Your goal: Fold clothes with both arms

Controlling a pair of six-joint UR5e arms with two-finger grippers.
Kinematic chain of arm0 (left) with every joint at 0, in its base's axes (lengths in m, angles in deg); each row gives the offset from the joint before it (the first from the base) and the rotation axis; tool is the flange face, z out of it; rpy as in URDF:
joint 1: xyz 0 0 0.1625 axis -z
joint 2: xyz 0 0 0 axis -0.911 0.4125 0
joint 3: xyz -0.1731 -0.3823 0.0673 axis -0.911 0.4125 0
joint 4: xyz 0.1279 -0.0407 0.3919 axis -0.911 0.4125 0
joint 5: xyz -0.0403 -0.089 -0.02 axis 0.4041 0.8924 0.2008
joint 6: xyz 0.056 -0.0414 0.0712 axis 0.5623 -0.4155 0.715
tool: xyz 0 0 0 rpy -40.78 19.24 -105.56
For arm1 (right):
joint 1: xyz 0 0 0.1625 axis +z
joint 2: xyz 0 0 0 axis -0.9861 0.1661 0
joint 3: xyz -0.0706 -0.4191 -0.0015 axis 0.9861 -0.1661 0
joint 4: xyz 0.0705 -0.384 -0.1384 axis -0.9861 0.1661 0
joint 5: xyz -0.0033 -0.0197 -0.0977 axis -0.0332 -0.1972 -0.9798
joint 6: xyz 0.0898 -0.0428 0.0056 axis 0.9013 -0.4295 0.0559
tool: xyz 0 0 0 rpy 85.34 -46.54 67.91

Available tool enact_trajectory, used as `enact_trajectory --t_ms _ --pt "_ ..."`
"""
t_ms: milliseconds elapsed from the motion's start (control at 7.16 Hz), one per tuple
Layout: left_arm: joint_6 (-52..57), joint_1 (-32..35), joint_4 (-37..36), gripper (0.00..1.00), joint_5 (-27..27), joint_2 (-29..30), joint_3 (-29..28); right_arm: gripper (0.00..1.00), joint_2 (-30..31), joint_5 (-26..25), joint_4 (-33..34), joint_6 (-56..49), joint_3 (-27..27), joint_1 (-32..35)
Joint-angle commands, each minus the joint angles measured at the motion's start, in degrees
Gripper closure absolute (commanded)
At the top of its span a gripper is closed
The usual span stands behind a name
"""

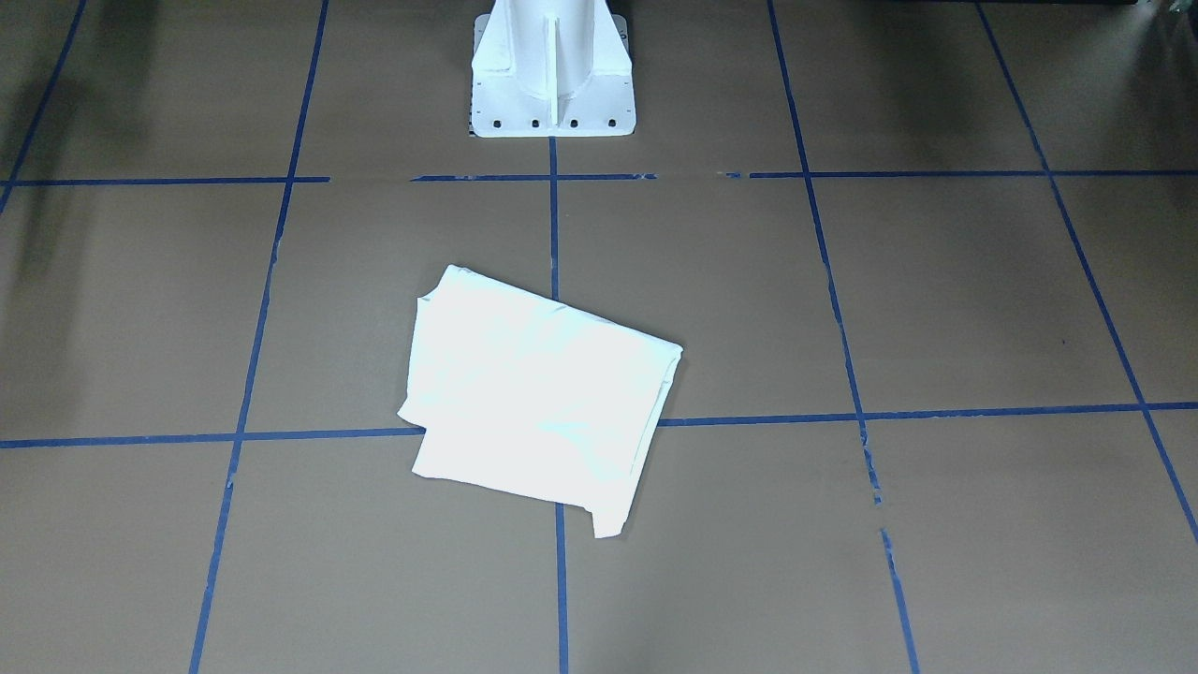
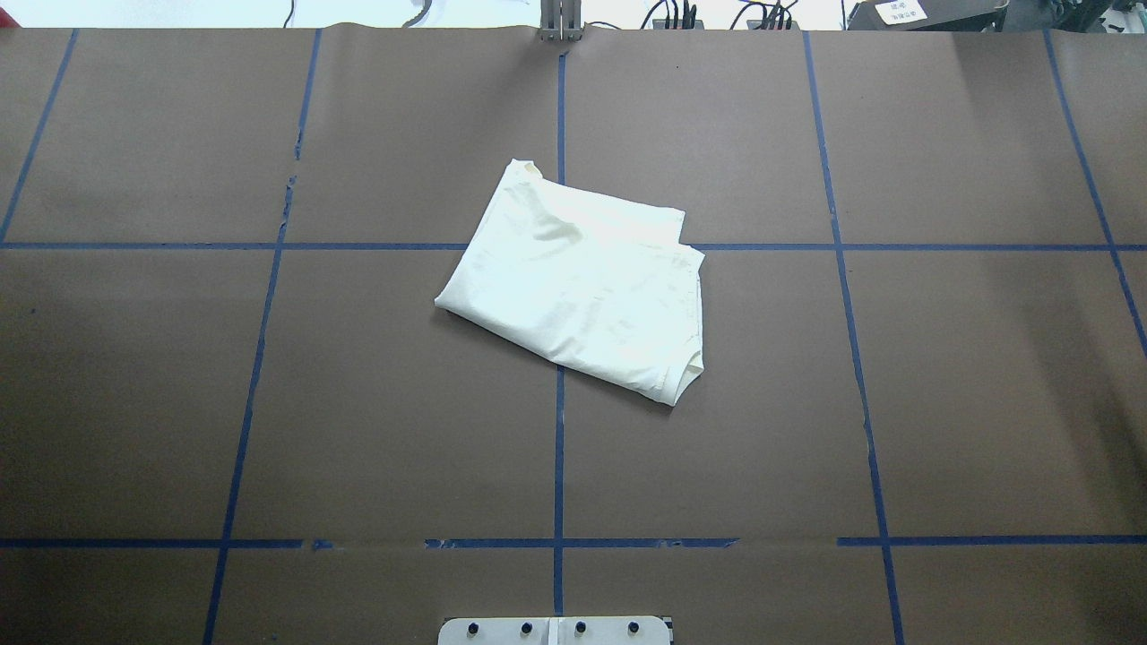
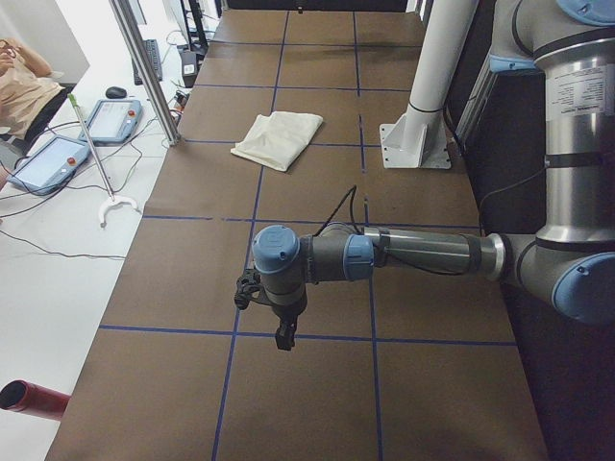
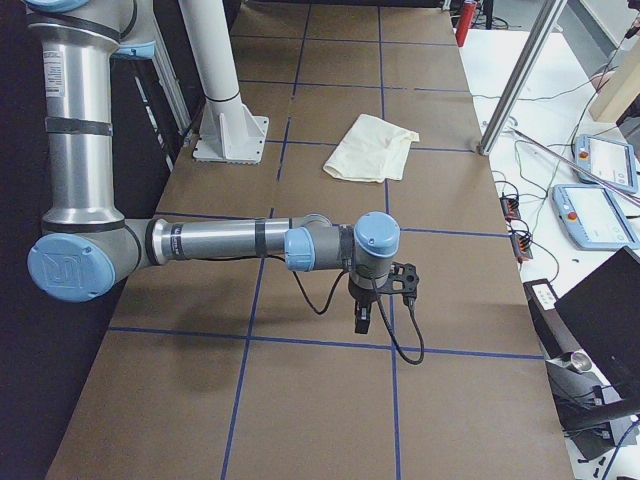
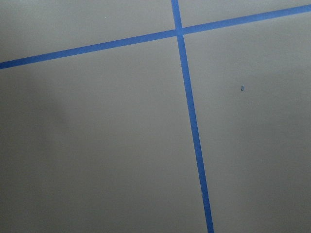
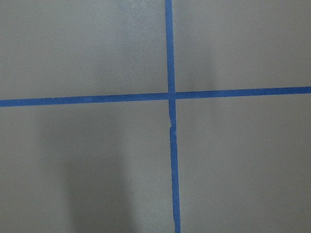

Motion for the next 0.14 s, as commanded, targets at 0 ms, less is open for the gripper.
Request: enact_trajectory --t_ms 0 --pt "0.0 0.0 0.1 0.00 0.0 0.0 0.1 0.00 0.2 0.2 -1.6 0.1 -0.1 0.0"
